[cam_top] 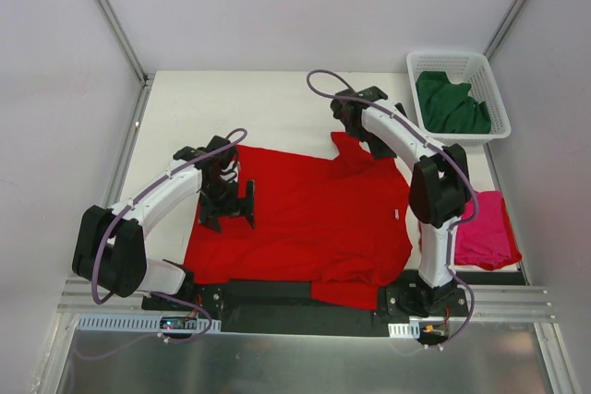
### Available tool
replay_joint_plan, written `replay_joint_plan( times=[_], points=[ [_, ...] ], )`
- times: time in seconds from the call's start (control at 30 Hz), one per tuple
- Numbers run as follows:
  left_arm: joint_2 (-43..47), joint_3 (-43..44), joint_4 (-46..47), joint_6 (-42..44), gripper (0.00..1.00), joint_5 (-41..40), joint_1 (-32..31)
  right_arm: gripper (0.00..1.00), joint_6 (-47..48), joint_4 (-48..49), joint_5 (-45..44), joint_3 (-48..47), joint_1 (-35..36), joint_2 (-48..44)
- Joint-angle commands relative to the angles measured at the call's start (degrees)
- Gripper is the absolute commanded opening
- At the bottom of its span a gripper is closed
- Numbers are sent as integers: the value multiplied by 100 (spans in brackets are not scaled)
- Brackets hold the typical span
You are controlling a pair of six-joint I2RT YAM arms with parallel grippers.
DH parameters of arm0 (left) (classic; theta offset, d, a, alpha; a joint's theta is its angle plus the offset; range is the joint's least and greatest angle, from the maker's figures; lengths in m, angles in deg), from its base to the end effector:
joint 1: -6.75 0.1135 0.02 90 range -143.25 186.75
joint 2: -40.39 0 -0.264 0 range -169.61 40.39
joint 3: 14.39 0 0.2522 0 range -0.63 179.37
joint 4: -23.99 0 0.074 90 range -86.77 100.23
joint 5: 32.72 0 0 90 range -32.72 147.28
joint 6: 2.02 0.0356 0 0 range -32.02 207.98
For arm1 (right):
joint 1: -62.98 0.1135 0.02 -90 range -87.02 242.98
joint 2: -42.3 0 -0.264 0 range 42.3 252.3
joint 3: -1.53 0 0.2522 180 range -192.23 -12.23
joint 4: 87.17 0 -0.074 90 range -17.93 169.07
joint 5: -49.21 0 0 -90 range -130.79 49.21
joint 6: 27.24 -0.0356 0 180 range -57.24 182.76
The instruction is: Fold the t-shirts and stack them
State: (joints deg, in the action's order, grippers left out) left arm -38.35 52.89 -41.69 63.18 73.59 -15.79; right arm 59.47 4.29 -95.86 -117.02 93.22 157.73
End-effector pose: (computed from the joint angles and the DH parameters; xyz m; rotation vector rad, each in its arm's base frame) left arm 0.2176 -0.1011 0.2169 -0.0107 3.0052 -0.5303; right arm 0.3540 0.1726 0.2716 -0.5364 2.4642 -1.2295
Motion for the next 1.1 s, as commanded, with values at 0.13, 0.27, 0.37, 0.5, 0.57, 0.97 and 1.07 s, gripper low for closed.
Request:
replay_joint_plan(
  times=[0.13, 0.27, 0.37, 0.5, 0.57, 0.97, 1.07],
  points=[
    [52, 97, -116, 71, 99, -49, -31, 77, -75, 542, 3095, 1258, -202, -1514],
    [-316, 623, -29, 115, 99, -234, -31, 78, -32, 1106, 3854, 1313, -159, -1218],
    [-756, 1282, 129, 185, 99, -296, -22, 78, 188, 1659, 4256, 1164, -176, -1033],
    [-1379, 1881, 761, 265, 99, 421, 424, 78, 215, 2072, 5268, 586, -343, -497],
    [-1634, 2144, 1042, 186, 99, 818, 750, 77, 197, 2047, 5715, 216, -448, -207],
    [-4333, 4737, 1255, 449, 99, 1505, 1349, 78, 469, 1405, 5911, -1229, -589, 701],
    [-4764, 5028, 1281, 423, 99, 1629, 1349, 78, 531, 1405, 5929, -904, -616, 542]
  ],
)
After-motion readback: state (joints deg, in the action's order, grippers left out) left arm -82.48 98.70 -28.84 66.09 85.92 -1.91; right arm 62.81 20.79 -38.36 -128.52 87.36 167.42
